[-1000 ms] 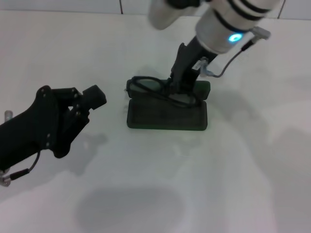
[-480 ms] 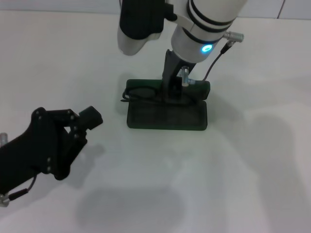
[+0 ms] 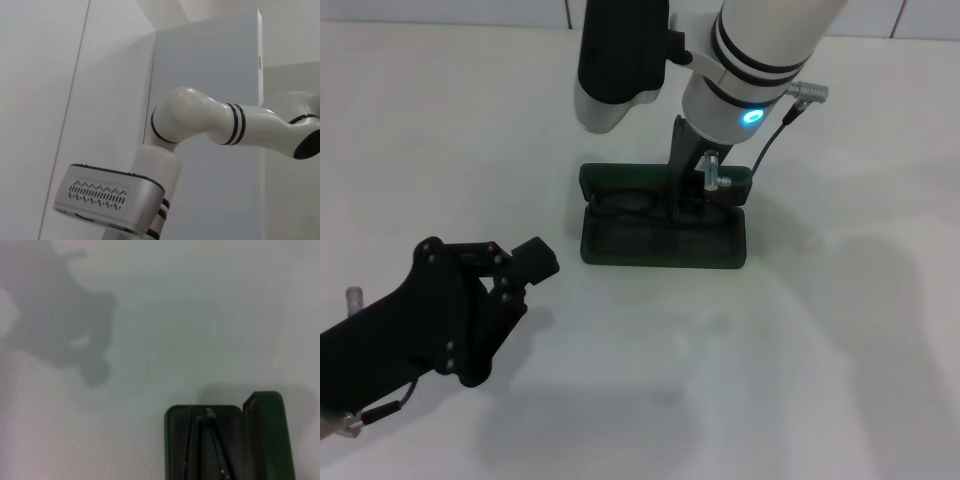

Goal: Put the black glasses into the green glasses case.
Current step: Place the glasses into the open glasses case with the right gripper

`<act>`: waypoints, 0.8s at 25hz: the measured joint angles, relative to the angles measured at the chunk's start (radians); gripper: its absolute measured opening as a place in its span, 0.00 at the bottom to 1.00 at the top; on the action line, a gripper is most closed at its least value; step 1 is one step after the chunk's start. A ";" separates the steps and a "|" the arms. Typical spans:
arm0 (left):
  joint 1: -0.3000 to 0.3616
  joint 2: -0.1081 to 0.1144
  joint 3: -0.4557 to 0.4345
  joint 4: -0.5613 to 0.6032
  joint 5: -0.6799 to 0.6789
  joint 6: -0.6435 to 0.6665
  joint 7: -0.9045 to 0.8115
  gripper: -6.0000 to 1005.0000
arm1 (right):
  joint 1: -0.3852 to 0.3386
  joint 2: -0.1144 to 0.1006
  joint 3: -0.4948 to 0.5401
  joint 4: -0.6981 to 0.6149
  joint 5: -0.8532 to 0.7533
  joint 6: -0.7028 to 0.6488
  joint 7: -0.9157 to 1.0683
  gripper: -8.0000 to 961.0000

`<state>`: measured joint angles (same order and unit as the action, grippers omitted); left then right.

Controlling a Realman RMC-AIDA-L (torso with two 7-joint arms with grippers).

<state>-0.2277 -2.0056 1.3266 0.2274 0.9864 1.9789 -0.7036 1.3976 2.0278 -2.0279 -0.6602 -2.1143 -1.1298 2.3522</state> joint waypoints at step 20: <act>-0.003 -0.009 0.002 -0.011 0.005 -0.013 0.007 0.03 | 0.037 0.000 -0.078 0.014 -0.013 0.000 0.063 0.06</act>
<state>-0.2309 -2.0150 1.3284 0.2160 0.9911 1.9656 -0.6962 1.4349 2.0279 -2.1062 -0.6463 -2.1270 -1.1300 2.4150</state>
